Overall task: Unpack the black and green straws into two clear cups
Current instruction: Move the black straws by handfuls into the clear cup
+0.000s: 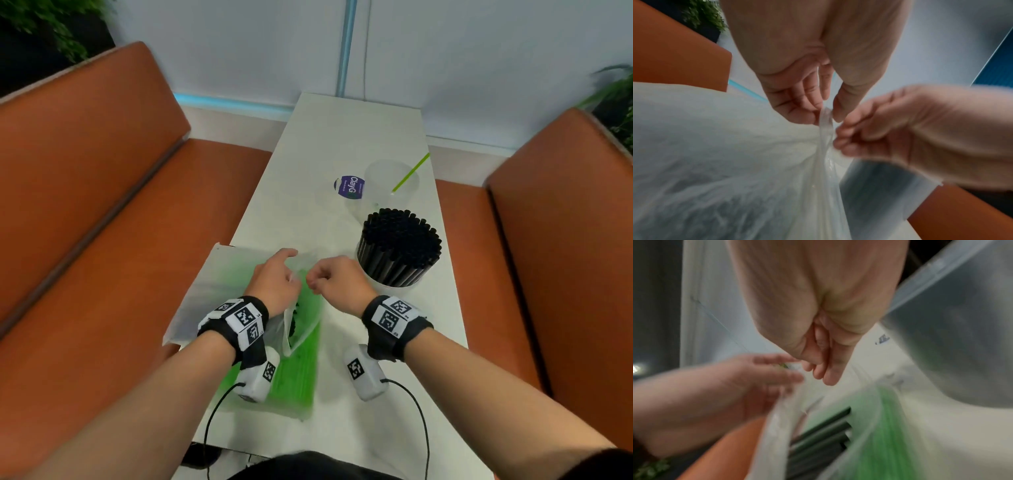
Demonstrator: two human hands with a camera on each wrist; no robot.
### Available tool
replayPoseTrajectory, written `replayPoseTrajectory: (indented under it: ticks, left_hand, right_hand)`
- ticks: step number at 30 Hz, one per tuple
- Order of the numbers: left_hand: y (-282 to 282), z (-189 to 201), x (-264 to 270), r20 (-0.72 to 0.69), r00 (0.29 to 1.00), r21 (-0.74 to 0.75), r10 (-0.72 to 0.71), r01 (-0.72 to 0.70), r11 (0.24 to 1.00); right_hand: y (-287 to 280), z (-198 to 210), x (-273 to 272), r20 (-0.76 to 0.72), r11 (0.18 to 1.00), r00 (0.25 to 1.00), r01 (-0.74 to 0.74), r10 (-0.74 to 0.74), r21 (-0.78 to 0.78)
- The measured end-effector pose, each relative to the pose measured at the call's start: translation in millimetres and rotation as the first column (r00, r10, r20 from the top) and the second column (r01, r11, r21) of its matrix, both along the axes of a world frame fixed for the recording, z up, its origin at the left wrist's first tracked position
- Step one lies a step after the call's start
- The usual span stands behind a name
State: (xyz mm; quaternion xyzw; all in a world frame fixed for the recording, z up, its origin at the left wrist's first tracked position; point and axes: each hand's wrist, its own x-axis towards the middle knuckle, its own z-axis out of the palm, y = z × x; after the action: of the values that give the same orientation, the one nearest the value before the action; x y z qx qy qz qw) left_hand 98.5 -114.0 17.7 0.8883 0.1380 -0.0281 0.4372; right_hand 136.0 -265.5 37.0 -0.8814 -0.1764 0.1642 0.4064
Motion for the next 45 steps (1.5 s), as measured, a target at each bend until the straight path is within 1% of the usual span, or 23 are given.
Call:
replayPoseTrajectory:
  ticks: [3, 6, 8, 9, 10, 13, 15, 16, 18, 19, 20, 22, 25, 27, 29, 33, 34, 38, 41, 43, 45]
  left_hand:
    - [2, 12, -1, 0.051, 0.999, -0.052, -0.01, 0.013, 0.999]
    - [0, 21, -7, 0.074, 0.997, -0.104, -0.02, 0.028, 0.994]
    - [-2, 22, -12, 0.078, 0.997, -0.125, -0.015, 0.025, 0.992]
    - [-2, 21, -15, 0.078, 0.997, -0.133, -0.011, 0.022, 0.991]
    - [-3, 20, -18, 0.077, 0.997, -0.141, -0.008, 0.019, 0.99]
    - [-3, 17, -24, 0.066, 0.998, -0.159, -0.014, 0.024, 0.987]
    - [-3, 14, -28, 0.061, 0.998, -0.168, -0.02, 0.03, 0.985]
    - [-3, 13, -29, 0.061, 0.998, -0.174, -0.019, 0.03, 0.984]
    - [-3, 12, -30, 0.059, 0.998, -0.176, -0.021, 0.032, 0.984]
    - [-3, 12, -31, 0.057, 0.998, -0.175, -0.025, 0.034, 0.984]
    - [-2, 12, -31, 0.055, 0.998, -0.173, -0.029, 0.038, 0.984]
    - [-2, 12, -30, 0.057, 0.998, -0.167, -0.037, 0.047, 0.985]
    - [1, 11, -29, 0.06, 0.997, -0.161, -0.041, 0.051, 0.986]
    - [2, 10, -28, 0.06, 0.997, -0.161, -0.045, 0.054, 0.985]
    - [3, 9, -27, 0.061, 0.997, -0.164, -0.049, 0.058, 0.985]
    - [3, 7, -27, 0.068, 0.995, -0.145, -0.067, 0.076, 0.986]
    - [2, 6, -27, 0.068, 0.995, -0.144, -0.069, 0.078, 0.986]
    - [2, 4, -26, 0.066, 0.996, -0.151, -0.065, 0.074, 0.986]
    - [0, 3, -24, 0.077, 0.996, -0.157, -0.054, 0.065, 0.985]
    - [0, 2, -21, 0.082, 0.995, -0.148, -0.049, 0.061, 0.987]
    - [1, 1, -18, 0.081, 0.996, -0.137, -0.046, 0.057, 0.989]
  right_hand:
    - [9, -28, -5, 0.004, 0.996, 0.997, -0.077, 0.077, -0.05]
    - [20, -42, -14, 0.002, 0.983, 0.984, -0.18, 0.18, 0.03]
    - [31, -43, -21, 0.066, 0.948, 0.955, -0.297, 0.291, 0.118]
    - [36, -49, -22, 0.112, 0.931, 0.937, -0.344, 0.331, 0.125]
    - [40, -54, -22, 0.137, 0.923, 0.923, -0.373, 0.359, 0.092]
    - [44, -65, -23, 0.093, 0.936, 0.94, -0.312, 0.329, -0.165]
    - [46, -69, -26, 0.059, 0.897, 0.938, -0.307, 0.342, -0.319]
    - [46, -71, -26, 0.014, 0.882, 0.94, -0.316, 0.342, -0.35]
    - [48, -73, -25, -0.097, 0.873, 0.945, -0.326, 0.313, -0.362]
    - [50, -72, -26, -0.111, 0.859, 0.939, -0.344, 0.327, -0.38]
    - [52, -69, -28, -0.097, 0.839, 0.924, -0.376, 0.369, -0.394]
    - [56, -63, -31, -0.077, 0.823, 0.901, -0.422, 0.426, -0.379]
    - [64, -59, -31, -0.087, 0.752, 0.889, -0.43, 0.45, -0.5]
    - [64, -57, -30, -0.142, 0.7, 0.878, -0.453, 0.457, -0.552]
    - [65, -55, -29, -0.166, 0.649, 0.857, -0.483, 0.488, -0.588]
    - [65, -53, -29, -0.174, 0.598, 0.841, -0.494, 0.512, -0.631]
    - [64, -54, -29, -0.156, 0.598, 0.842, -0.485, 0.516, -0.638]
    - [59, -48, -26, -0.071, 0.669, 0.849, -0.461, 0.523, -0.583]
    - [53, -42, -22, -0.065, 0.679, 0.864, -0.438, 0.5, -0.59]
    - [47, -42, -19, 0.0, 0.693, 0.878, -0.378, 0.479, -0.614]
    - [37, -43, -18, 0.072, 0.673, 0.886, -0.292, 0.458, -0.679]
